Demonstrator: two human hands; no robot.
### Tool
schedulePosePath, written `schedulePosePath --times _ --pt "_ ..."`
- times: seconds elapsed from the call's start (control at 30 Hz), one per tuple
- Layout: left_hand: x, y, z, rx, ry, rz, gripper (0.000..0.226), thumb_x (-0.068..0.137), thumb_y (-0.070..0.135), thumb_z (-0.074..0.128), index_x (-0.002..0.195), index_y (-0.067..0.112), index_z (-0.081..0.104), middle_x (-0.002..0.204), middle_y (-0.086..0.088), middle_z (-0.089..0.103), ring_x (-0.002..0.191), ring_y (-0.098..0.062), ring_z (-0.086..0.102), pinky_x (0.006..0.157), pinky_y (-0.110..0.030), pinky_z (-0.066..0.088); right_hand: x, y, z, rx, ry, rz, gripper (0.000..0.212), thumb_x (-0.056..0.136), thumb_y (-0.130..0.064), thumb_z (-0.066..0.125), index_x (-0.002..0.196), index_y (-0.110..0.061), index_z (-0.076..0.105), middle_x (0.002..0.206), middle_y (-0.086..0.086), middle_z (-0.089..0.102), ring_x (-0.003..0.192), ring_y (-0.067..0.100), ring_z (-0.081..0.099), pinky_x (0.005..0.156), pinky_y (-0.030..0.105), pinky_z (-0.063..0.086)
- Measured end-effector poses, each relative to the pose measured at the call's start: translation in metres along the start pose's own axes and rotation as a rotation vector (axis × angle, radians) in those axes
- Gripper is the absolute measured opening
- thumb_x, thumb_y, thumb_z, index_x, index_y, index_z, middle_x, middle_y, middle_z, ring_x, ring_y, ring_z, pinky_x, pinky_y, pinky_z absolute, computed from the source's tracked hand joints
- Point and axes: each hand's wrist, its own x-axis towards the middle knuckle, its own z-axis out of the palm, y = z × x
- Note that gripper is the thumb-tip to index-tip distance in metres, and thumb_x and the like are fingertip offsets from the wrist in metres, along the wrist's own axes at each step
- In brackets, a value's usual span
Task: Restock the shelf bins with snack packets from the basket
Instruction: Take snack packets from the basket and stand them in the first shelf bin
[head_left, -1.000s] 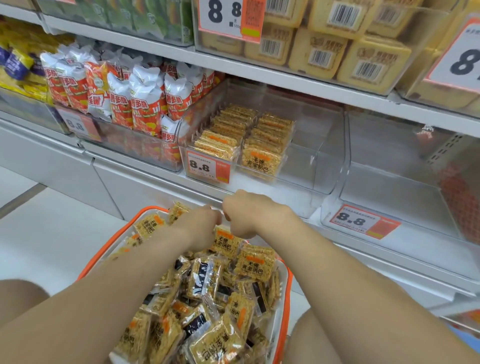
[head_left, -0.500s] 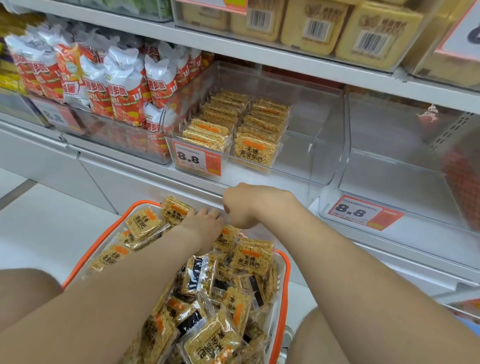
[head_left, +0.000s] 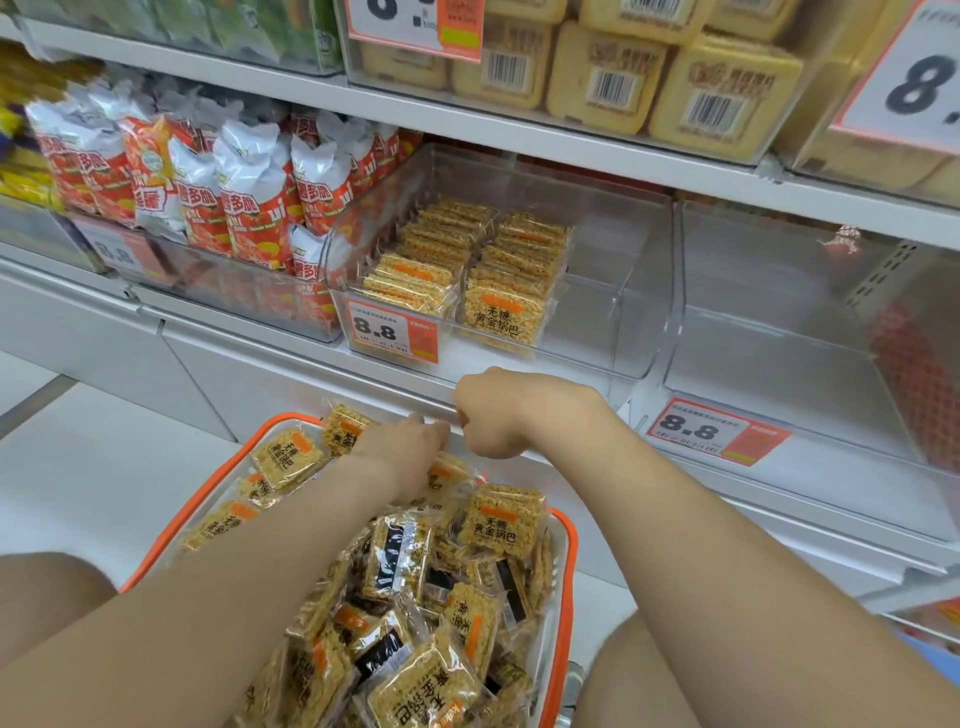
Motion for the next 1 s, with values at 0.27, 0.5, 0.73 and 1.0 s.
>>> schedulePosePath --times 0.27,0.5,0.73,1.0 --pt "-0.035 -0.02 -0.054 -0.736 0.273 -0.025 0.025 0.087 0.038 0.085 0.103 0.026 0.069 0.098 0.001 0.071 0.084 -0.016 0.068 0.068 -0.032 0.052 -0.004 0.015 0.002 0.075 0.243 -0.015 0.02 0.088 -0.01 0.053 0.102 -0.006 0.067 0.093 0.013 0.066 0.094 0.032 0.059 0.081 0.049 0.059" --pt "-0.071 -0.016 -0.085 -1.299 0.513 -0.055 0.024 0.101 0.048 0.064 0.105 0.028 0.078 0.09 0.012 0.077 0.089 -0.007 0.07 0.079 -0.033 0.053 -0.034 0.013 -0.015 0.186 0.428 -0.251 0.095 0.067 -0.064 0.084 0.147 -0.032 0.043 0.131 -0.01 0.063 0.12 0.016 0.053 0.097 0.04 0.051" --pt "-0.082 -0.009 -0.104 -1.583 0.634 -0.113 0.028 0.104 0.043 0.061 0.103 0.019 0.076 0.064 0.013 0.054 0.069 -0.012 0.049 0.075 -0.038 0.05 -0.042 0.007 -0.028 0.0 0.727 -0.141 0.084 0.067 -0.07 0.073 0.137 -0.027 0.055 0.121 -0.01 0.066 0.112 0.017 0.061 0.098 0.045 0.05" --pt "-0.079 -0.009 -0.111 -1.569 0.637 -0.065 0.027 0.107 0.036 0.058 0.125 0.021 0.071 0.068 0.026 0.066 0.065 0.008 0.061 0.088 -0.041 0.058 -0.044 0.013 -0.03 0.186 0.767 -0.124 0.08 0.079 -0.086 0.055 0.136 -0.031 0.062 0.123 -0.014 0.069 0.113 0.012 0.062 0.101 0.043 0.05"
